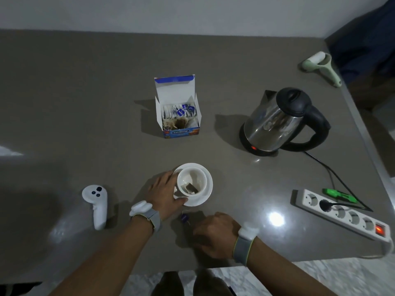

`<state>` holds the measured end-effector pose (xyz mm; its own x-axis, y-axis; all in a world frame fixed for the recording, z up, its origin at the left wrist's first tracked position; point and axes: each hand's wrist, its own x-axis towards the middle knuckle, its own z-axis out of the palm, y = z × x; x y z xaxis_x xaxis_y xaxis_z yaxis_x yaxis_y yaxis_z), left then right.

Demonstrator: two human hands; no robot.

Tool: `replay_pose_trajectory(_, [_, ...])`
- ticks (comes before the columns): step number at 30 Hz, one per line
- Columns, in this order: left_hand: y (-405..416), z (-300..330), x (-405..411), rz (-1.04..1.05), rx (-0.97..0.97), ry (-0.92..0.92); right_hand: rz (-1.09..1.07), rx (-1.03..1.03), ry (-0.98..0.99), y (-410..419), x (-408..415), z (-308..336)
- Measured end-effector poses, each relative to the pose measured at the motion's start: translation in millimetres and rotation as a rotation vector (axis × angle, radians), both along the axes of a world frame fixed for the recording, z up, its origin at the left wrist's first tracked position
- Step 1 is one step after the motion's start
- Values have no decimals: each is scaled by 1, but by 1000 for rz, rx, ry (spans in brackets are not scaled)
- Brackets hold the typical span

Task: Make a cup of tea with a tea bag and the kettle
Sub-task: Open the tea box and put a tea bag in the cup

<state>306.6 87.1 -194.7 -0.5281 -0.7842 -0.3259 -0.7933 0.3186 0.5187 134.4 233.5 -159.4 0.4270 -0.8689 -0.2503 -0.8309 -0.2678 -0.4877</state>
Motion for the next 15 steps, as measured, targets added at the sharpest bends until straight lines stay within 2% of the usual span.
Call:
replay_pose_trajectory(6, [1, 8, 0, 4, 4, 44, -142, -53, -27, 4, -9, 5])
replay_pose_trajectory(10, [2, 14, 6, 101, -5, 105, -285, -187, -43, -8, -34, 24])
replay_pose_trajectory(15, [-14, 32, 5, 215, -241, 131, -535, -381, -102, -36, -83, 56])
